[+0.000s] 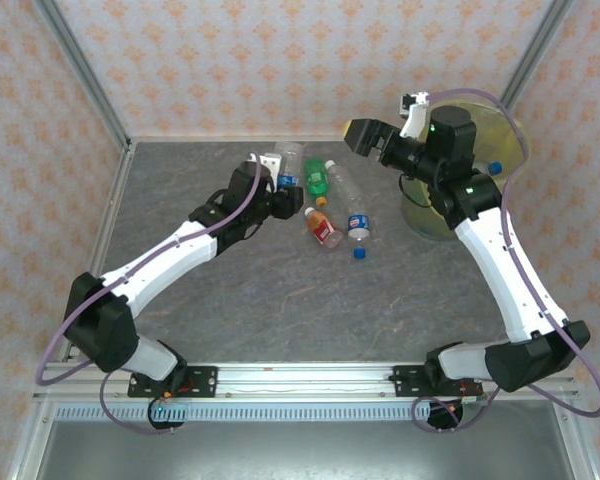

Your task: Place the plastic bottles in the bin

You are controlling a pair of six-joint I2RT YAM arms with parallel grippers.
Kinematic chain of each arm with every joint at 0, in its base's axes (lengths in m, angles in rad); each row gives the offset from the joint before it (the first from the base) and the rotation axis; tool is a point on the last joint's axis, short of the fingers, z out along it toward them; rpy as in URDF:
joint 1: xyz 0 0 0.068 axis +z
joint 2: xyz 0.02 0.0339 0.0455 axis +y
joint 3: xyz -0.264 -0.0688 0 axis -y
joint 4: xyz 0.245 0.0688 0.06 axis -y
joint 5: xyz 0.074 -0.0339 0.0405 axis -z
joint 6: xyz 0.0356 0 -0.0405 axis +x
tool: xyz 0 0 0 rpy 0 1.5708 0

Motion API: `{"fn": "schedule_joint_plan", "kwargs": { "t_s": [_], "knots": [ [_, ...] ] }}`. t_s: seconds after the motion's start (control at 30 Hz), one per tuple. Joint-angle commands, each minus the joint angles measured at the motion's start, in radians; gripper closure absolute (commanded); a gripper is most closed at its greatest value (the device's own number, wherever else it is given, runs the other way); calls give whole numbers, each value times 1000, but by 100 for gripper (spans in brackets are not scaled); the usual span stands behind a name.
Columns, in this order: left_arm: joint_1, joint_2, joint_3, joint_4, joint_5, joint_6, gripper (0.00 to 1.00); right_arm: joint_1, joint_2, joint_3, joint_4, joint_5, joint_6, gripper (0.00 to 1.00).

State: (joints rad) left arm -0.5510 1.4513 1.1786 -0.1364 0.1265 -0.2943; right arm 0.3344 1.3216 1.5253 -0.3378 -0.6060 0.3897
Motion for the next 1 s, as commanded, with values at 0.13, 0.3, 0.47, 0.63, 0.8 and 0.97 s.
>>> {"fn": "schedule_joint_plan", "kwargs": {
  "t_s": [0.13, 0.3, 0.47, 0.63, 0.8, 0.97],
  "knots": [
    [-29, -80, 0, 124, 88, 36, 45, 57, 81, 93, -22, -44, -4, 20],
    [-63, -92, 17, 113, 100, 55, 45, 87, 126, 134, -54, -75, -14, 21],
    [-90, -102, 30, 93, 101, 68, 46, 120, 155, 157, -81, -87, -38, 21],
    [-111, -118, 39, 86, 102, 72, 46, 147, 183, 164, -128, -63, -57, 21],
    [-128, -135, 44, 80, 98, 76, 47, 151, 187, 157, -131, -42, -48, 21],
    [-150, -144, 49, 71, 105, 82, 48, 153, 192, 152, -130, -58, -39, 20]
  ]
}}
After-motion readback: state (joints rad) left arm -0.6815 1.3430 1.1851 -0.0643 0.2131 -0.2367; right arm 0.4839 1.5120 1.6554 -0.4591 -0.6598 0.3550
